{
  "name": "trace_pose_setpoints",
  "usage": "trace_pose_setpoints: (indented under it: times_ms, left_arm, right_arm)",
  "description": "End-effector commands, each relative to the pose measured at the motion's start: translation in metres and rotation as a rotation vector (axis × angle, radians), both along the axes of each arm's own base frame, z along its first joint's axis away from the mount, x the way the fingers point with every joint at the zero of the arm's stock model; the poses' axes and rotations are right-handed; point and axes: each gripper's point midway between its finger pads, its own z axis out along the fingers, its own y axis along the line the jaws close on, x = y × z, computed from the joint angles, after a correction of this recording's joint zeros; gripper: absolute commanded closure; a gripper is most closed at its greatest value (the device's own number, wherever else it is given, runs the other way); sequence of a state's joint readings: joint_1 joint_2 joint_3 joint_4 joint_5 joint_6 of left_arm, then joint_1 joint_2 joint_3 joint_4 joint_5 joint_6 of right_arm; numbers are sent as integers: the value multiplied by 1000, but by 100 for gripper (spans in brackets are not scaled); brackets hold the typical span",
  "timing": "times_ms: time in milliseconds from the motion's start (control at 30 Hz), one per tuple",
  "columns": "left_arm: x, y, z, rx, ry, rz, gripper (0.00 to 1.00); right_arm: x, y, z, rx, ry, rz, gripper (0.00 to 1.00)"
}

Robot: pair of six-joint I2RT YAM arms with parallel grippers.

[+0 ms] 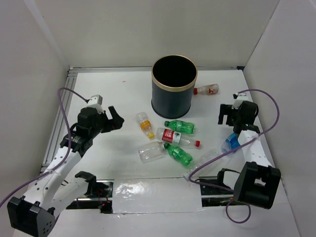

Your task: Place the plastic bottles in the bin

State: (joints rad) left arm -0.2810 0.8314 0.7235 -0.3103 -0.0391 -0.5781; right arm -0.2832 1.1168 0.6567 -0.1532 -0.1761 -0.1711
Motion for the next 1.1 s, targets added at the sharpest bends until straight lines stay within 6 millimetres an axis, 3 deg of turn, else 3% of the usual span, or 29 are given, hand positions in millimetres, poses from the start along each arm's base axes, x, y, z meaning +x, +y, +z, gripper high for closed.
trace_pose_setpoints:
  times_ms: [0, 100, 300, 500, 567, 600, 633, 667, 700, 733, 767, 800, 833, 867, 900, 967, 1000, 1067]
  left_arm:
    - [-3, -21, -4, -33, 5, -71, 0]
    - [-3, -28, -14, -19, 39, -80, 0]
    - [-1, -48, -20, -30, 70, -112, 0]
    - [5, -63, -27, -55, 95, -111, 0]
    - [11, -67, -28, -81, 114, -78, 7]
    - [15, -74, -32, -79, 137, -82, 14]
    - [20, -73, -33, -72, 141, -49, 23]
    - [25, -73, -34, -73, 148, -27, 51]
    - [32, -75, -40, -61, 179, 17, 59]
    - [35, -82, -40, -74, 192, 19, 59]
    - [39, -78, -45, -61, 210, 57, 57]
    - [43, -79, -49, -79, 236, 98, 33]
    - [48, -85, -45, -91, 239, 109, 16]
    - [53, -89, -58, -78, 274, 120, 5]
    - [56, -96, -60, -75, 276, 108, 0]
    - [64, -112, -59, -63, 274, 87, 0]
    - [66, -117, -76, -26, 315, 89, 0]
    - [68, -129, -83, 18, 343, 81, 0]
  right_arm:
    - [4, 1, 17, 0, -45, 4, 0]
    - [3, 5, 19, -15, -48, 51, 0]
    - [-11, 35, 18, 11, -59, 271, 0]
    - [-14, 32, 12, 32, -18, 231, 0]
    - [-15, 31, 9, -22, -9, 287, 3]
    - [-15, 33, 6, -10, -3, 296, 17]
    - [-18, 36, 1, 8, 19, 305, 40]
    - [-20, 39, -3, 18, 34, 325, 63]
    - [-20, 42, 1, 38, 24, 343, 82]
    - [-20, 44, 2, 46, 20, 352, 79]
    - [-20, 46, 2, 51, 17, 359, 69]
    - [-20, 46, 2, 51, 17, 359, 51]
    - [-18, 45, 6, 42, 0, 359, 19]
    - [-18, 45, 6, 42, 0, 359, 15]
    - [-18, 45, 4, 42, 0, 359, 11]
    - [-18, 45, 4, 42, 0, 359, 3]
    - [-18, 45, 4, 42, 0, 359, 0]
    - [-18, 45, 4, 42, 0, 359, 0]
